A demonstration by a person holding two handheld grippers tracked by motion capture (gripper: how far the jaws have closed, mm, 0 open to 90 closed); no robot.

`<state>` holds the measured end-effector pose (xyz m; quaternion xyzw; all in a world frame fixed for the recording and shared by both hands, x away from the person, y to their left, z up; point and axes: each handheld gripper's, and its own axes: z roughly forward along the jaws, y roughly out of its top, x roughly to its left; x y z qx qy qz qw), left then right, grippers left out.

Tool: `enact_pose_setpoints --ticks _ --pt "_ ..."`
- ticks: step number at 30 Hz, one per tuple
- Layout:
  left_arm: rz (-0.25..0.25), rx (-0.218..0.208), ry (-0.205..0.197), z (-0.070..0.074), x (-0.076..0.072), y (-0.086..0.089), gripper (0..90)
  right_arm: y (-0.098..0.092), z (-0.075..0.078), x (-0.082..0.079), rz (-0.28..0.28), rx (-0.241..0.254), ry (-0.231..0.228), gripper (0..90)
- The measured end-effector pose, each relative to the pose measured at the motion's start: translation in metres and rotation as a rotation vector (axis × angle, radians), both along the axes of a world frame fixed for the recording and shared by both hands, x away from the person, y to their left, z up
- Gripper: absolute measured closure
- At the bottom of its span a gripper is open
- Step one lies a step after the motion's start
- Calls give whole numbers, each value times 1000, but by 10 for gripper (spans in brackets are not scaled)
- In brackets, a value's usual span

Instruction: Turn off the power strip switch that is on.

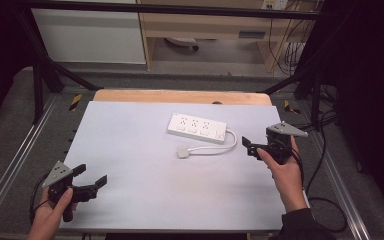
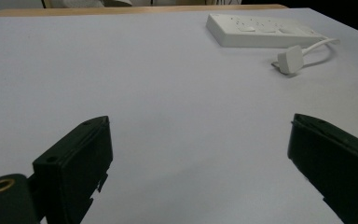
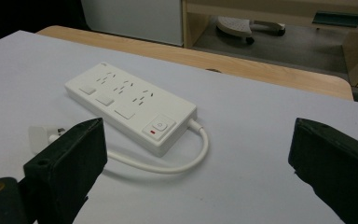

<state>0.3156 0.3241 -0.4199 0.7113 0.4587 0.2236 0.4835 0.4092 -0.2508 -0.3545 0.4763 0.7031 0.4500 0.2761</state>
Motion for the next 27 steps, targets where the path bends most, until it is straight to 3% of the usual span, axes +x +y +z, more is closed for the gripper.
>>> enact_pose_setpoints --ticks 19,27 --pt "-4 10 8 -1 0 0 64 14 13 26 -8 -4 -18 125" --pt "-6 9 9 -1 0 -1 64 20 18 34 -14 -30 -49 270"
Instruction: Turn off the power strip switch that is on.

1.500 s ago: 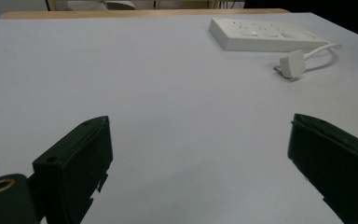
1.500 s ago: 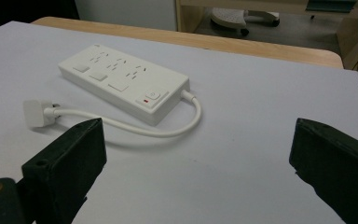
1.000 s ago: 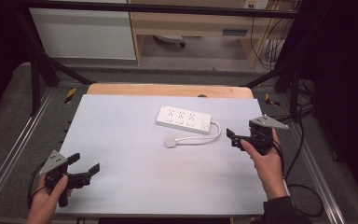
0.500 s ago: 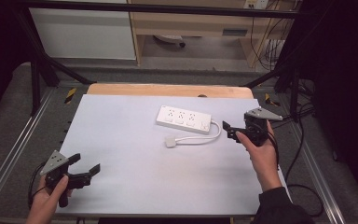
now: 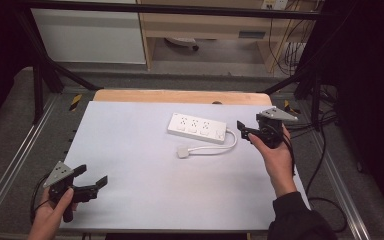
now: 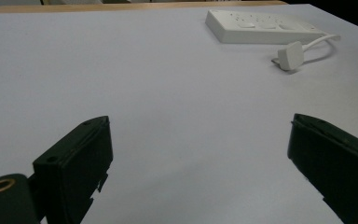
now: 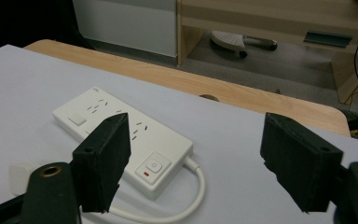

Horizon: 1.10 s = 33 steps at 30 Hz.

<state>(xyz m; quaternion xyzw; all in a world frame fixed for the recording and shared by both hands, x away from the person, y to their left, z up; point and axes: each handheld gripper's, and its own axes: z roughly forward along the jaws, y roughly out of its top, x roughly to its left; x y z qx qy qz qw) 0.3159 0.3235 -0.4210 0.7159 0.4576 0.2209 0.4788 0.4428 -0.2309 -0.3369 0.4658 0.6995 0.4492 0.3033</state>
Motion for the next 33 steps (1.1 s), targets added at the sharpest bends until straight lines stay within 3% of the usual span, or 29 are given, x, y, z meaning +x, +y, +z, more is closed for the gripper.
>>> enact_pose_setpoints --ticks 10,20,33 --pt "-2 -1 1 0 0 0 64 2 2 11 -16 -10 -31 541" --pt "-3 3 -1 -1 0 -1 65 11 1 19 -4 -39 -62 745" --pt "-4 8 -4 0 0 0 64 24 -6 35 6 -48 -87 825"
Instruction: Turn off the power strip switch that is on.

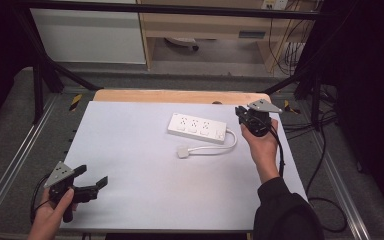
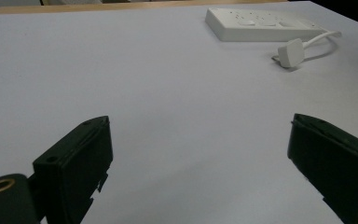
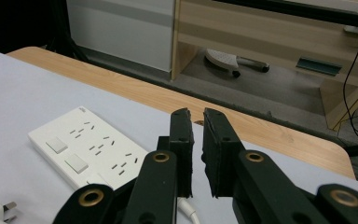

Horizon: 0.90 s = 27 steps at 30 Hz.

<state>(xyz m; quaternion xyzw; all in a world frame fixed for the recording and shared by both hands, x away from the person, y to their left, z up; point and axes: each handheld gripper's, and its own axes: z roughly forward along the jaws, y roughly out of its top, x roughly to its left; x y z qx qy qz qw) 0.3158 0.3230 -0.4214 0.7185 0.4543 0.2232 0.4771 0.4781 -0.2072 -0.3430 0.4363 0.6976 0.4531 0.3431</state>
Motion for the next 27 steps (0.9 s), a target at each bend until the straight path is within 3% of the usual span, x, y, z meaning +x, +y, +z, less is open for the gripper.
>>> enact_pose_setpoints --ticks 11,21,27 --pt "0 4 0 0 0 0 64 8 -6 10 17 -3 14 843" --pt "1 5 1 0 0 0 64 11 -13 21 21 30 38 885" --pt "0 6 0 0 0 0 64 15 -19 25 30 17 51 900"
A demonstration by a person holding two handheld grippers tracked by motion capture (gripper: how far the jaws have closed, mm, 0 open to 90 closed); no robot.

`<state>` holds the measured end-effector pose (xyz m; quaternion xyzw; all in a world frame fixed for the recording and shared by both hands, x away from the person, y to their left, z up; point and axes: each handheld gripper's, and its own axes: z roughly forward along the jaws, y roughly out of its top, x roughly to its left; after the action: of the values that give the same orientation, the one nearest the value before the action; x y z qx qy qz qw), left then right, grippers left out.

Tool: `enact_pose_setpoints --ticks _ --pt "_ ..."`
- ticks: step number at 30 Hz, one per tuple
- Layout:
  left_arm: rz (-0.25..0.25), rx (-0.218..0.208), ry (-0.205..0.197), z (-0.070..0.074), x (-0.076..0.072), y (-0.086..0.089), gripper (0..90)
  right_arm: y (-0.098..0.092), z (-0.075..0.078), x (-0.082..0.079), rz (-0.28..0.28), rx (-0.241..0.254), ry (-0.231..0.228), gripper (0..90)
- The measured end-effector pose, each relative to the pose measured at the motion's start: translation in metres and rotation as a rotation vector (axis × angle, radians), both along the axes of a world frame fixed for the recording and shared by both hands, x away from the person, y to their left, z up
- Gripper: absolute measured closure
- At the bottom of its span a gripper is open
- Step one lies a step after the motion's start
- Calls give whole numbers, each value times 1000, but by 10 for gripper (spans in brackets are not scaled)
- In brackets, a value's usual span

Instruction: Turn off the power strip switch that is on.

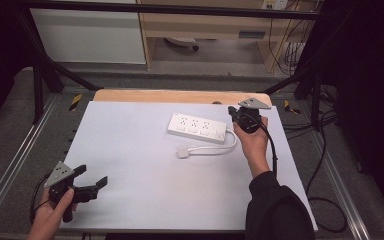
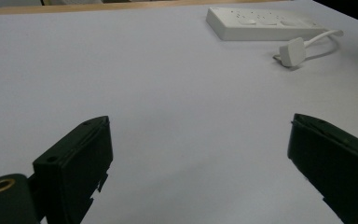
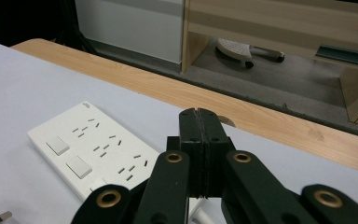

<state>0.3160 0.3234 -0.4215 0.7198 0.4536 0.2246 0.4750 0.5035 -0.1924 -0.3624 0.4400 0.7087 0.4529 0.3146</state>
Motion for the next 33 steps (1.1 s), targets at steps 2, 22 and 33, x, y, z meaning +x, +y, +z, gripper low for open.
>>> enact_pose_setpoints --ticks 2,22,33 --pt "0 0 0 0 0 0 64 1 -2 2 1 -2 2 900" --pt "-2 2 0 0 0 0 64 13 -18 13 11 1 41 900" --pt "-4 3 1 0 0 0 64 19 -26 15 25 -10 72 900"
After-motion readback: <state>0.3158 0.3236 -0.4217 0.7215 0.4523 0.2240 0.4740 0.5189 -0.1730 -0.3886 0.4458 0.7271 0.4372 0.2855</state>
